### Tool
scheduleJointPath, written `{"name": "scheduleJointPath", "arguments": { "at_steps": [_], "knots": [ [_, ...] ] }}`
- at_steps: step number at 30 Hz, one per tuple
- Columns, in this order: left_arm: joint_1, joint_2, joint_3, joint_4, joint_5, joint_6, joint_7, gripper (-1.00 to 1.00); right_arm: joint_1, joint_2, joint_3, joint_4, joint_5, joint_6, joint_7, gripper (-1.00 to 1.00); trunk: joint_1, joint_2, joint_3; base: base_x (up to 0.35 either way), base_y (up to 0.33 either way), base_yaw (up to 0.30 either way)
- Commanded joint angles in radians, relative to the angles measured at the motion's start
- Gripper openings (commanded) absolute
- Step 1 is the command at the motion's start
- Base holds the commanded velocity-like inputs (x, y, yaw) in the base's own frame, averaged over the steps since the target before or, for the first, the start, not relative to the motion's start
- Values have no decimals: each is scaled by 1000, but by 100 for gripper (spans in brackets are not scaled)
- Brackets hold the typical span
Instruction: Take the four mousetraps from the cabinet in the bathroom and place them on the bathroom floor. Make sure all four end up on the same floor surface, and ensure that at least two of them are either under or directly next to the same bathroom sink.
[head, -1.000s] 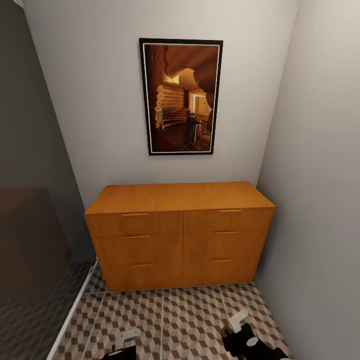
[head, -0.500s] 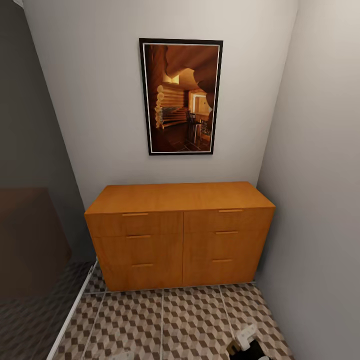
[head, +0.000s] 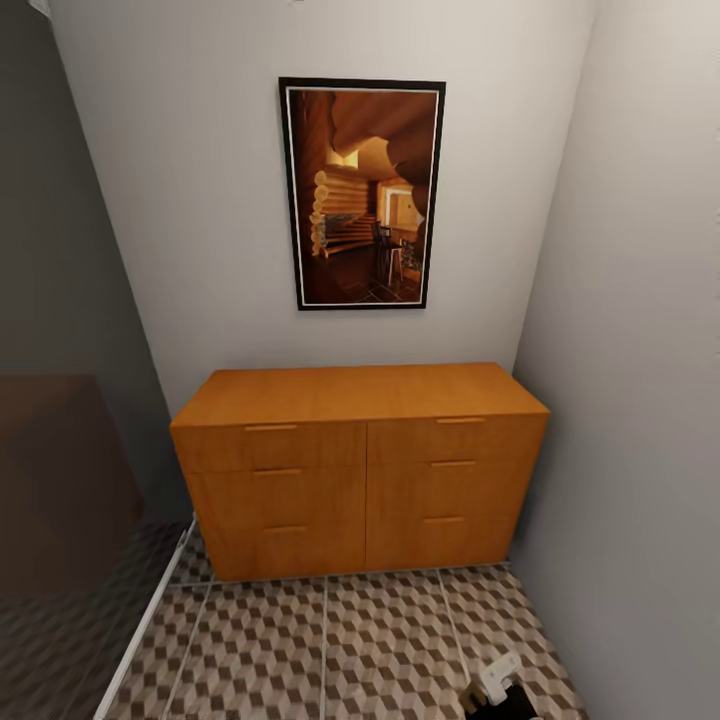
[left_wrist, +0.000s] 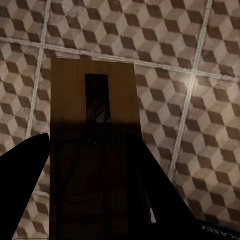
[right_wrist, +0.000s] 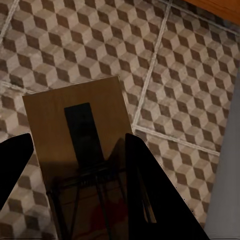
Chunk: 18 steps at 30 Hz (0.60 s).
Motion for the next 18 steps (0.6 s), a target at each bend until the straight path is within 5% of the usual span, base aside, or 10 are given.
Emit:
{"name": "scheduleJointPath", "arguments": {
  "at_steps": [1, 18],
  "knots": [
    [-1, 1, -8, -3, 10, -7, 5, -100, -1, 0, 8, 1, -1, -3, -1, -100, 0, -1, -1, -229, 0, 0],
    [-1, 0, -7, -3, 10, -7, 5, -100, -1, 1, 8, 0, -1, -4, -1, -100, 0, -1, -1, -324, 0, 0]
  ]
}}
